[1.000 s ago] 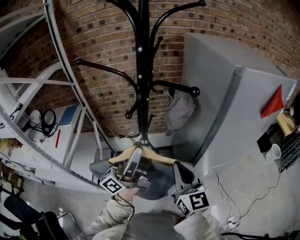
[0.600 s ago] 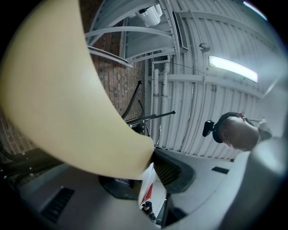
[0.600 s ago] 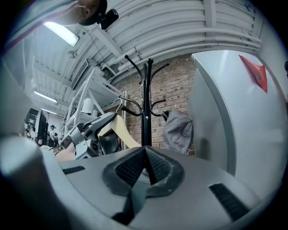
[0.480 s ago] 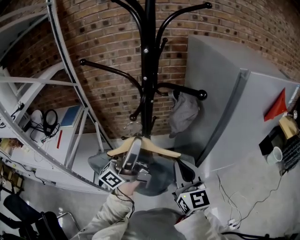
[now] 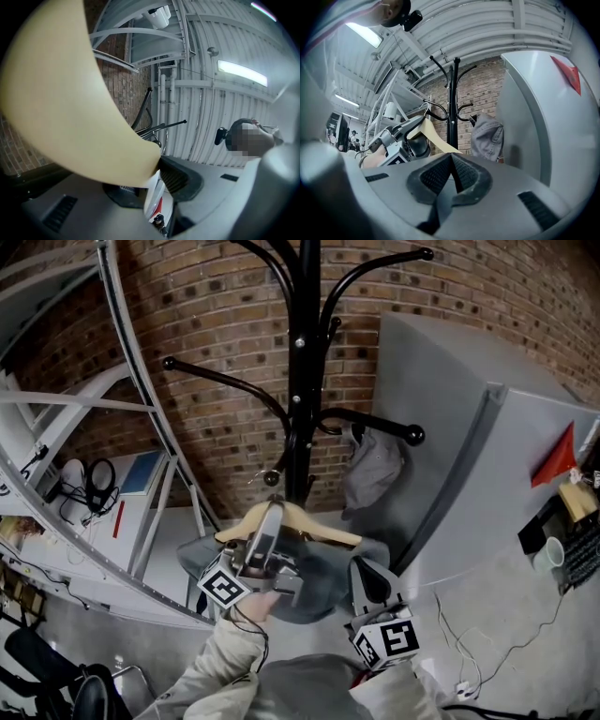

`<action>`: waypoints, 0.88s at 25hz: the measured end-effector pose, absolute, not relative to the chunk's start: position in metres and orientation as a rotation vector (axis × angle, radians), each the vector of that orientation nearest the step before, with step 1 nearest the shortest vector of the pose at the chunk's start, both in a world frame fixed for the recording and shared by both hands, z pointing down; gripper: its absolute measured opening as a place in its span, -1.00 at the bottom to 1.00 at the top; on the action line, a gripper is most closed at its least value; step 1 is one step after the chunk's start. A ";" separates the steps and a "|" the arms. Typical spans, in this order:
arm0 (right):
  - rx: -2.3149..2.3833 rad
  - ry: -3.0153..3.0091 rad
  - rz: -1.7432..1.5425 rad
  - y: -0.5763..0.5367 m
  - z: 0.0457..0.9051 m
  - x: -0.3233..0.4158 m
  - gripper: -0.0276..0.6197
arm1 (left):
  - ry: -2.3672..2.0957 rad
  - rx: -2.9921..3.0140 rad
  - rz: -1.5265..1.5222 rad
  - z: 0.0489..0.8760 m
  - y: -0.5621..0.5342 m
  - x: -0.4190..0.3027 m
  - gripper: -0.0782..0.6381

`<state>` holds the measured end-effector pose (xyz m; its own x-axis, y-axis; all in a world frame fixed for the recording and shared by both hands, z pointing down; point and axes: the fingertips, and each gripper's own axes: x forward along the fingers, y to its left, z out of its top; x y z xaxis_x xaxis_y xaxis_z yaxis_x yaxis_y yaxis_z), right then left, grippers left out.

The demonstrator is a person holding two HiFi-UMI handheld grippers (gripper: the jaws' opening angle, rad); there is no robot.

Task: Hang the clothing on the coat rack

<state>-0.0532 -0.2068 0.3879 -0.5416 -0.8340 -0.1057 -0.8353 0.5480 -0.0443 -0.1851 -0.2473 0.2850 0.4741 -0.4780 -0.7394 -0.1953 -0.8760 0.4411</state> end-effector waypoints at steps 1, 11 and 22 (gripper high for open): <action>-1.443 2.662 0.018 -0.208 0.388 -0.054 -0.84 | -0.569 2.429 -1.357 0.285 -0.249 -0.185 -0.48; -1.481 2.649 0.026 -0.213 0.388 -0.051 -0.84 | -0.554 2.418 -1.337 0.293 -0.263 -0.183 -0.48; -1.511 2.644 0.027 -0.216 0.391 -0.046 -0.84 | -0.511 2.335 -1.353 0.309 -0.275 -0.183 -0.48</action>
<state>-0.0458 -0.2158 0.3907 -0.5039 -0.8588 -0.0921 -0.8605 0.5084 -0.0326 -0.1829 -0.2748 0.3089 0.4669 -0.4937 -0.7336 -0.1144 -0.8564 0.5035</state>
